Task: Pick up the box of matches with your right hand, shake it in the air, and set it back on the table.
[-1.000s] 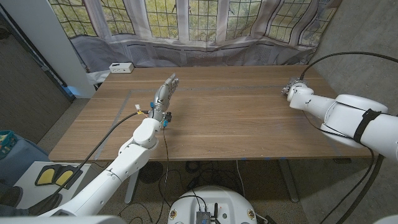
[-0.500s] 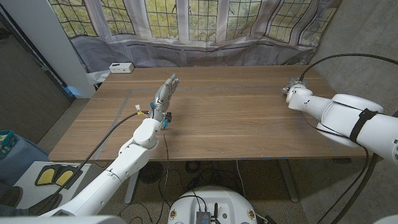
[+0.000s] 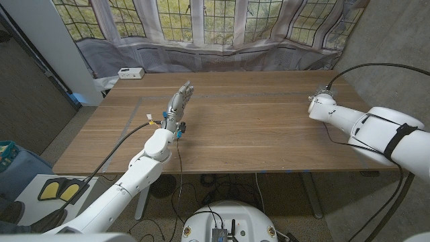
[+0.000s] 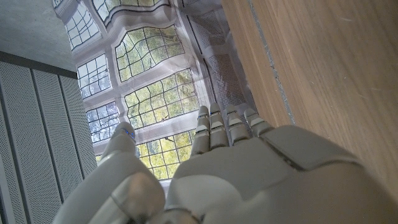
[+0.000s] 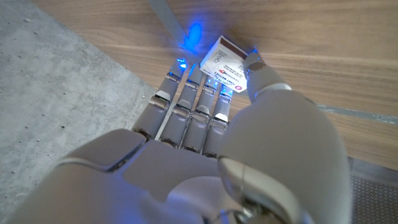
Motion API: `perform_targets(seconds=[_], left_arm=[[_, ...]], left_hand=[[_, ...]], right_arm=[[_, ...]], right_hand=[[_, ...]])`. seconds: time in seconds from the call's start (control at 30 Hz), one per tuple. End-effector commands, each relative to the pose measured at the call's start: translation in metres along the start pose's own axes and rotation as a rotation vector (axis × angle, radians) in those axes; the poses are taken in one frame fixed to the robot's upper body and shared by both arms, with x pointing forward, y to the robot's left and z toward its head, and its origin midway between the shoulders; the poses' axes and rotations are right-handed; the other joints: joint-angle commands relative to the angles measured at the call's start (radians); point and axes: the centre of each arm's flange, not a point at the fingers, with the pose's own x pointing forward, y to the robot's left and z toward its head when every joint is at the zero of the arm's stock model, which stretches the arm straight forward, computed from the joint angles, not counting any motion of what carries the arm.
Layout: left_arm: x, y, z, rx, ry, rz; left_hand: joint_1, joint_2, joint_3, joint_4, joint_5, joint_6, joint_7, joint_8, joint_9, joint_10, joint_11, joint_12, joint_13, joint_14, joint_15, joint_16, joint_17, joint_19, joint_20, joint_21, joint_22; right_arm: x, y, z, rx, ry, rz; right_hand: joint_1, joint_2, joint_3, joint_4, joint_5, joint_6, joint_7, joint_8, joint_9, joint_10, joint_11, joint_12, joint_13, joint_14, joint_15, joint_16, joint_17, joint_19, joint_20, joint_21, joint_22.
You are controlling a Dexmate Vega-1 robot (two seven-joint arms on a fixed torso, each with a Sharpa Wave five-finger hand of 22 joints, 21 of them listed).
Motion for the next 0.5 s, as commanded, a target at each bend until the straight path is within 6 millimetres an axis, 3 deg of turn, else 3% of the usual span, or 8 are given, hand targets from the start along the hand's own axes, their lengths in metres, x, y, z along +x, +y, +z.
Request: perform_targets(seconds=[0.03,0.33,0.4,0.5], left_arm=[[0.002,-0.002,-0.002,-0.007,0.001,-0.010],[0.003,-0.002,0.000,-0.003,-0.002,-0.013],[0.003,-0.002,0.001,-0.002,-0.003,-0.012],[0.003,-0.002,0.001,-0.002,-0.002,-0.014]], left_hand=[[0.008,0.000,0.007,0.003,-0.001,0.009,0.001,0.002,0.004,0.004,-0.001,-0.005,0.006,-0.004,0.002,0.005,0.006,0.001,0.005,0.007,0.003],[0.008,0.000,0.007,0.003,-0.001,0.010,0.001,0.002,0.004,0.003,-0.003,-0.005,0.006,-0.004,0.001,0.005,0.006,0.000,0.005,0.007,0.003],[0.008,0.000,0.007,0.003,-0.001,0.010,0.001,0.002,0.004,0.004,-0.002,-0.005,0.006,-0.004,0.001,0.005,0.006,0.000,0.005,0.008,0.003],[0.008,0.000,0.007,0.003,-0.001,0.009,0.001,0.002,0.004,0.004,-0.002,-0.005,0.006,-0.004,0.002,0.005,0.006,0.000,0.005,0.008,0.003]], right_arm=[[-0.010,-0.018,0.000,0.048,-0.011,-0.048],[-0.020,-0.026,0.004,0.071,-0.048,-0.075],[-0.023,-0.028,0.006,0.076,-0.055,-0.078],[-0.029,-0.033,0.008,0.084,-0.071,-0.082]], right_hand=[[0.015,0.032,-0.001,0.003,0.007,0.046,-0.036,0.000,0.004,0.062,-0.053,-0.003,0.006,-0.001,-0.006,-0.002,0.007,0.004,0.005,-0.001,0.005],[0.016,0.034,-0.005,0.004,0.005,0.044,-0.033,-0.002,0.004,0.065,-0.050,-0.006,0.006,0.001,-0.008,-0.002,0.009,0.005,0.007,-0.003,0.005],[0.018,0.037,-0.007,0.004,0.004,0.044,-0.027,-0.003,0.005,0.066,-0.036,-0.008,0.006,-0.001,-0.012,-0.001,0.012,0.003,0.000,-0.005,0.005],[0.021,0.039,-0.010,0.003,0.003,0.038,-0.022,-0.007,0.005,0.061,-0.036,-0.012,0.006,-0.007,-0.019,-0.002,0.016,-0.002,-0.007,-0.009,0.005]])
